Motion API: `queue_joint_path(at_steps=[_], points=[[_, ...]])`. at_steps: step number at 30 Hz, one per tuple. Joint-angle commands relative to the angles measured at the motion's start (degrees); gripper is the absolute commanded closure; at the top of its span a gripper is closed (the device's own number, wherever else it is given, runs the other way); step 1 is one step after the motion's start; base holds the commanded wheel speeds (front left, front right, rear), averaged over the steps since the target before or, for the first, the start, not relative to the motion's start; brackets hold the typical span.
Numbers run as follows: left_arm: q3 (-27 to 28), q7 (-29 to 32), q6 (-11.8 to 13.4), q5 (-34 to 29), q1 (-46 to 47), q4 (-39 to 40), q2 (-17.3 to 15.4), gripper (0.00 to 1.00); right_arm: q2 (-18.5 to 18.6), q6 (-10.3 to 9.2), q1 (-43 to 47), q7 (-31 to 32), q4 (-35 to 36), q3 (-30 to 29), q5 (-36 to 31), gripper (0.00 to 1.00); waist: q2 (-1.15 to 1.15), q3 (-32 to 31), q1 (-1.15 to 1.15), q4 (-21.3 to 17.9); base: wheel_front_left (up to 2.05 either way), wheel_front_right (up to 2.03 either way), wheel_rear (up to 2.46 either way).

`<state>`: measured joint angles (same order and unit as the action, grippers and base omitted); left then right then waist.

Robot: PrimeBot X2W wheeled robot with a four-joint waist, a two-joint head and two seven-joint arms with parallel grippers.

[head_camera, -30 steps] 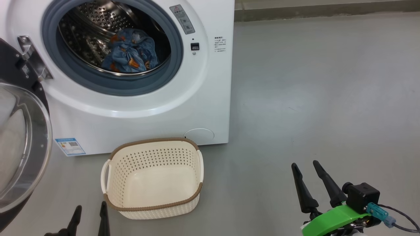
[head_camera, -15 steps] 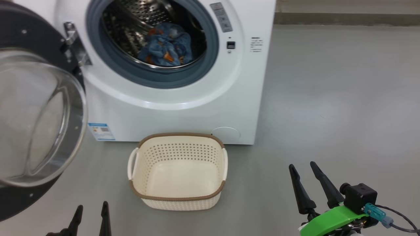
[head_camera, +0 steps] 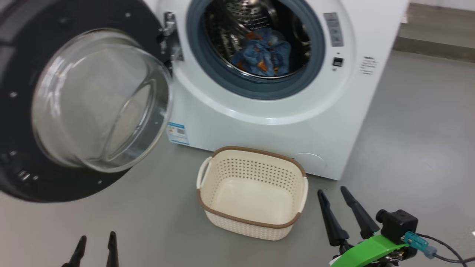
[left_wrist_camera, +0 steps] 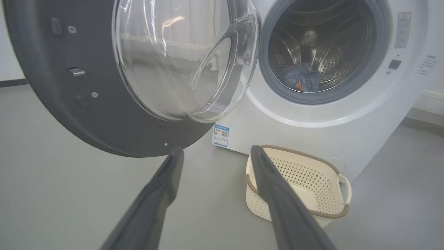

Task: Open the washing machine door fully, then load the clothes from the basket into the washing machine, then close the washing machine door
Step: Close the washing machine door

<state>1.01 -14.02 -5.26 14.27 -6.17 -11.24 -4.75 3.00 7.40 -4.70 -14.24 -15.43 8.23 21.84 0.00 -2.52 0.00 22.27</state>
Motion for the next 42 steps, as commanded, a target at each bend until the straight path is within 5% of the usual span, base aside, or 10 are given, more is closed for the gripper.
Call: queue_joint_path(at_steps=[1,15,42], points=[[2.43,-0.01,0.47,-0.25,0.96,2.1,-1.09,0.0,-0.13,0.09,-1.86,-0.75,1.32,2.22,0.44,0.0,0.0,-0.2,0.0,4.74,0.0,0.0,0.0],[6.27,-0.65,3.74,1.88,-2.39,7.27,-0.56,0.0,-0.13,0.09,-10.07,-0.75,-2.72,11.37,2.72,0.0,0.0,3.05,0.0,7.51,-0.01,-0.01,-0.01],[5.37,-0.91,4.83,1.56,-3.2,8.53,-0.27,0.0,-0.13,0.09,-10.05,-0.75,-3.25,11.33,3.35,0.0,0.0,2.41,0.0,7.12,-0.02,-0.02,-0.02]])
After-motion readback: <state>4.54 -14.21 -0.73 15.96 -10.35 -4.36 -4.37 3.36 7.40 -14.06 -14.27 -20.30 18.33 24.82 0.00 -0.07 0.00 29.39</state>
